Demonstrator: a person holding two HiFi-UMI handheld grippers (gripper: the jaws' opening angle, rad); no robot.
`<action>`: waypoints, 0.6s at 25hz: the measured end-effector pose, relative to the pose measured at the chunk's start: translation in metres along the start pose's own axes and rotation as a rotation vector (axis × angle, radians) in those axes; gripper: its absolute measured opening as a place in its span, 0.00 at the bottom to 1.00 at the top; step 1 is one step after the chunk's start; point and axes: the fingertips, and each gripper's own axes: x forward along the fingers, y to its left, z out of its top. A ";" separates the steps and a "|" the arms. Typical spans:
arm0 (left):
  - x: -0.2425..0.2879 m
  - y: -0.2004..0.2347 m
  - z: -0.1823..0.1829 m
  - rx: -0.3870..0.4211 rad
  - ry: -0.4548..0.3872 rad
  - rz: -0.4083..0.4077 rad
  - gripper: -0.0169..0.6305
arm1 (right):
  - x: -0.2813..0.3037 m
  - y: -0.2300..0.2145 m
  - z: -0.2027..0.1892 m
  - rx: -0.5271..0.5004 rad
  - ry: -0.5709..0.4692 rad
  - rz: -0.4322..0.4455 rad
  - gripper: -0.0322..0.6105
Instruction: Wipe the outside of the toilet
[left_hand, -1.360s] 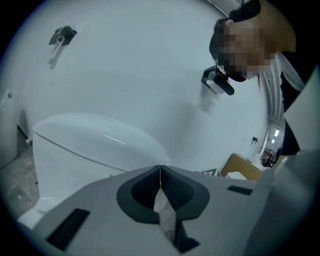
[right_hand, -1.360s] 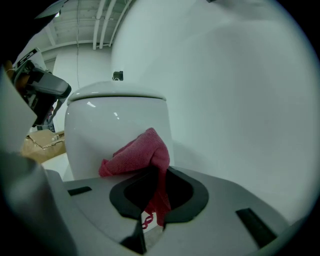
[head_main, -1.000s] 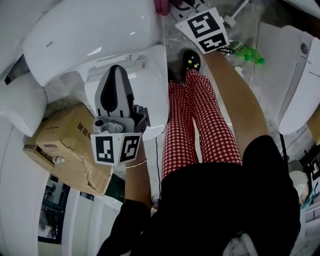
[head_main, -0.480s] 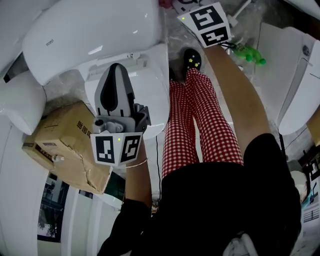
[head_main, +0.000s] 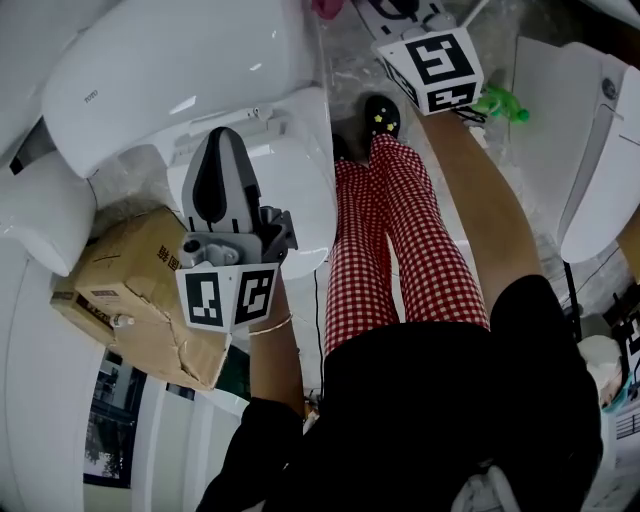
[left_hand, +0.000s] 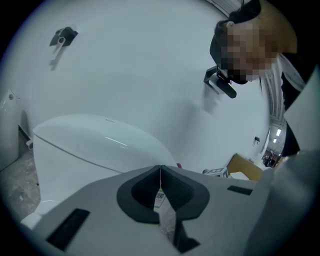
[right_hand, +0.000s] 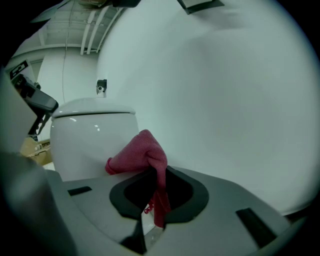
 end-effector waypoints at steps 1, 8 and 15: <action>0.001 -0.002 -0.002 0.004 0.005 -0.007 0.04 | -0.009 0.002 -0.002 0.001 -0.005 0.002 0.14; 0.008 -0.018 -0.007 0.017 0.019 -0.048 0.04 | -0.059 0.042 -0.025 -0.084 0.015 0.140 0.14; 0.012 -0.020 -0.010 0.012 0.014 -0.053 0.04 | -0.077 0.096 -0.071 -0.042 0.092 0.259 0.14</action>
